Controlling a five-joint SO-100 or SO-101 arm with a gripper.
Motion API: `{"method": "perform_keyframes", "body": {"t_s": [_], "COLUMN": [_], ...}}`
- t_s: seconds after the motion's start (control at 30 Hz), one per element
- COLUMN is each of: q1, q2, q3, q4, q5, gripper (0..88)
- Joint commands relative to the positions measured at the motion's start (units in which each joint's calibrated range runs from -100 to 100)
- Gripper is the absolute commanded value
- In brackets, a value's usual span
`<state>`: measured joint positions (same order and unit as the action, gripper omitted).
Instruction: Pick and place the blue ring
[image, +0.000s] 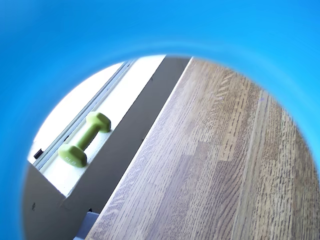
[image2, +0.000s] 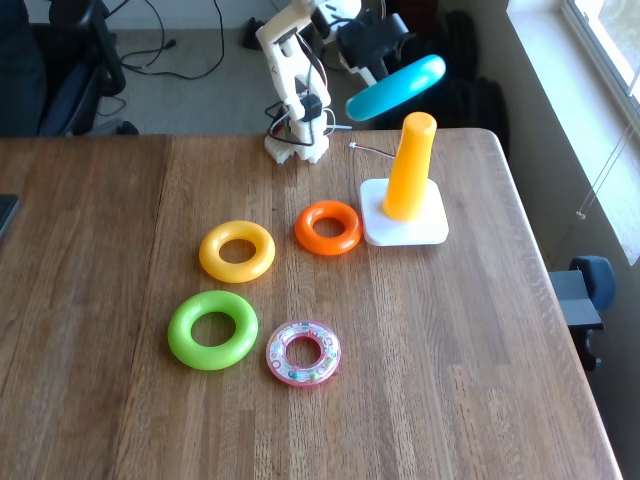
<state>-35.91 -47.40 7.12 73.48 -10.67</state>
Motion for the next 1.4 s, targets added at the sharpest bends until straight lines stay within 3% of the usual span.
{"method": "perform_keyframes", "body": {"t_s": [0.0,0.3,0.83,1.37], "q1": [-5.88,-8.27,-8.27,-8.27], "q2": [-2.47,-2.31,0.03,1.11], "q3": [-5.6,-5.16,11.48,13.0], "q4": [0.99,1.88,1.32,0.83], "q5": [-0.29,-0.34,-0.1,0.05], "gripper": [1.8,1.8,1.8,1.8]}}
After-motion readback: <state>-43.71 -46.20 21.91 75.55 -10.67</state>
